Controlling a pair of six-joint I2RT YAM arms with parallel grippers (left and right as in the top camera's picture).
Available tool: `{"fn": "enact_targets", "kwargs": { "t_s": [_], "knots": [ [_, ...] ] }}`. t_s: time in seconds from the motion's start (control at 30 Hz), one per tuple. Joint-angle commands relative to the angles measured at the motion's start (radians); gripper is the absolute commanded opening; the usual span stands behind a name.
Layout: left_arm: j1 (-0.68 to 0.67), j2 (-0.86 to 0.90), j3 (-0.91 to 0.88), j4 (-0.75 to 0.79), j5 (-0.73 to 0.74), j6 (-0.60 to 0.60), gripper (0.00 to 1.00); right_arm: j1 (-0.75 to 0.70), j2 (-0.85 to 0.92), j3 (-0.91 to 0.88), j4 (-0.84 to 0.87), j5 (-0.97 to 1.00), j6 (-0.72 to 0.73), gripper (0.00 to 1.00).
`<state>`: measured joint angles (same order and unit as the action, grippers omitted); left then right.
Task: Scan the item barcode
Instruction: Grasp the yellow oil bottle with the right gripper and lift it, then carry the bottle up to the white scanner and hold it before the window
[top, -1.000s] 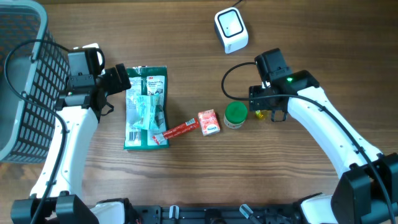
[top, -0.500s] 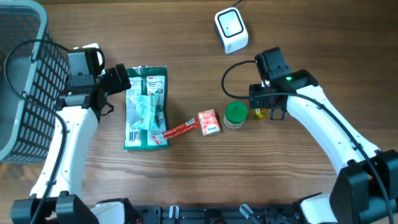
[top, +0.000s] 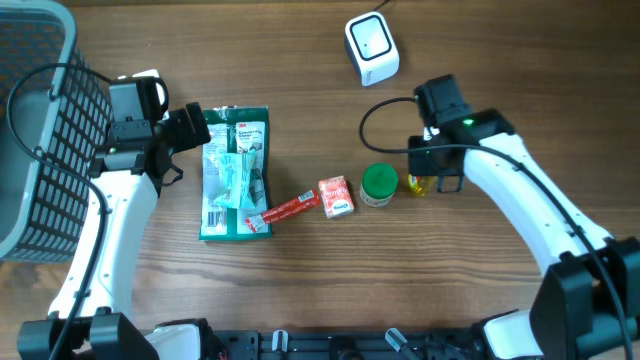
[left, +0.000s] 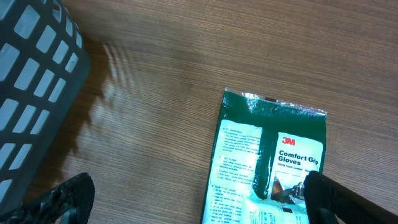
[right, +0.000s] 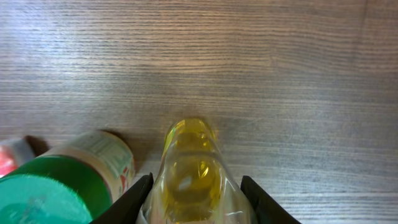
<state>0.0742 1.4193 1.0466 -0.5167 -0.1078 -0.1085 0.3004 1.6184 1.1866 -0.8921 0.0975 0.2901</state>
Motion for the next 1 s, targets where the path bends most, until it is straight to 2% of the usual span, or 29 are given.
{"fn": "enact_targets", "kwargs": {
  "t_s": [0.0,0.1,0.2,0.23,0.27,0.43,0.5,0.73,0.97],
  "knots": [
    [0.006,-0.011,0.008,0.003,-0.006,0.019,1.00,-0.090,-0.127,0.066,-0.005,-0.174,-0.021,0.37],
    [0.006,-0.011,0.008,0.003,-0.006,0.019,1.00,-0.187,-0.204,0.066,-0.010,-0.432,-0.084,0.37],
    [0.006,-0.011,0.008,0.003,-0.006,0.019,1.00,-0.298,-0.236,0.066,-0.039,-0.783,-0.172,0.37],
    [0.006,-0.011,0.008,0.003,-0.006,0.019,1.00,-0.332,-0.235,0.066,-0.058,-0.889,-0.206,0.33],
    [0.006,-0.011,0.008,0.003,-0.006,0.019,1.00,-0.351,-0.233,0.066,-0.074,-0.953,-0.229,0.29],
    [0.006,-0.011,0.008,0.003,-0.006,0.019,1.00,-0.392,-0.231,0.066,-0.130,-1.227,-0.268,0.24],
    [0.006,-0.011,0.008,0.003,-0.006,0.019,1.00,-0.392,-0.231,0.066,-0.141,-1.267,-0.268,0.18],
    [0.006,-0.011,0.008,0.003,-0.006,0.019,1.00,-0.391,-0.231,0.065,-0.217,-1.310,-0.275,0.17],
    [0.006,-0.011,0.008,0.003,-0.006,0.019,1.00,-0.391,-0.231,0.065,-0.228,-1.333,-0.275,0.23]
  ]
}}
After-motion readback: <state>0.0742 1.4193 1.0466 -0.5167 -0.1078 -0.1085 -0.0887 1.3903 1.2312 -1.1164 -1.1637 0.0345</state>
